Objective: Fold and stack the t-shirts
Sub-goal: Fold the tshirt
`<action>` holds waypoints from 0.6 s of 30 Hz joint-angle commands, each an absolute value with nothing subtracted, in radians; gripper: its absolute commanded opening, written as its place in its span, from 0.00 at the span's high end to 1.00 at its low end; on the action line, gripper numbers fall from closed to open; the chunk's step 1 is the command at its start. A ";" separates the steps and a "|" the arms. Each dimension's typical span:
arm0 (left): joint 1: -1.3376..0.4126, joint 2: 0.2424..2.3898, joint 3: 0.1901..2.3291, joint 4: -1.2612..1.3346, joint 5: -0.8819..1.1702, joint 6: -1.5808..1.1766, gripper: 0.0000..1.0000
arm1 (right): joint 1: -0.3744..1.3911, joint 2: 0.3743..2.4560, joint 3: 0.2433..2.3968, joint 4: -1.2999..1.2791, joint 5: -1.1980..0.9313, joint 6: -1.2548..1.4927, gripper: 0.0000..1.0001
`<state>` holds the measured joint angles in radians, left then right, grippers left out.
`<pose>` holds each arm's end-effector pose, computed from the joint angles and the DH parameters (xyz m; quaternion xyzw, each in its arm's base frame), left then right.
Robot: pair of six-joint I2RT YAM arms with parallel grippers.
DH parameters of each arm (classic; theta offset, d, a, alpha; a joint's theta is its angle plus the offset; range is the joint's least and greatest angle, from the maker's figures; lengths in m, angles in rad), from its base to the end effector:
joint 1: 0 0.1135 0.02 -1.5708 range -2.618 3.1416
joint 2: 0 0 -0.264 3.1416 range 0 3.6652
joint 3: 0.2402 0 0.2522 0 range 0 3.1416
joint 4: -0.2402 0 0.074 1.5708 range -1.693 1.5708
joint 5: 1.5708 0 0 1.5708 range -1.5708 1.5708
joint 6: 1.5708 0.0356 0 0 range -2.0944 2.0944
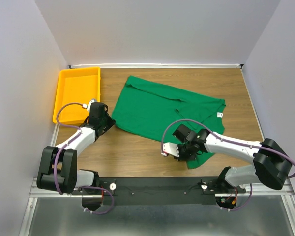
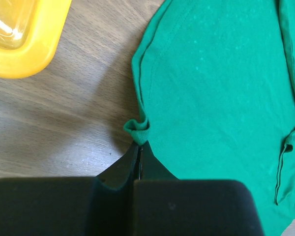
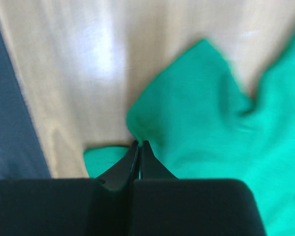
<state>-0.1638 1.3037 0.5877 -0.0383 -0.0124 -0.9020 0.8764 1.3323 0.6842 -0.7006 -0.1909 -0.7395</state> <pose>0.2510 -0.0410 0.1776 -0.3334 0.8551 -0.1968 0.3448 0.1312 0.1681 0.1637 -0.7224 0.6760 0.1020 0.1036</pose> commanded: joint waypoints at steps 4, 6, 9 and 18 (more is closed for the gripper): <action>-0.167 1.312 0.587 -0.005 -0.005 -0.877 1.00 | 0.884 1.405 0.871 -0.646 -0.042 -0.718 0.97; -0.166 1.322 0.589 -0.005 -0.005 -0.876 1.00 | 0.884 1.489 0.906 -0.583 0.032 -0.698 0.88; -0.166 1.327 0.598 -0.005 0.026 -0.868 1.00 | 0.881 1.560 0.936 -0.519 0.098 -0.635 0.57; -0.166 1.351 0.627 0.018 0.035 -0.839 1.00 | 0.864 1.321 0.902 -0.543 -0.082 -0.620 0.46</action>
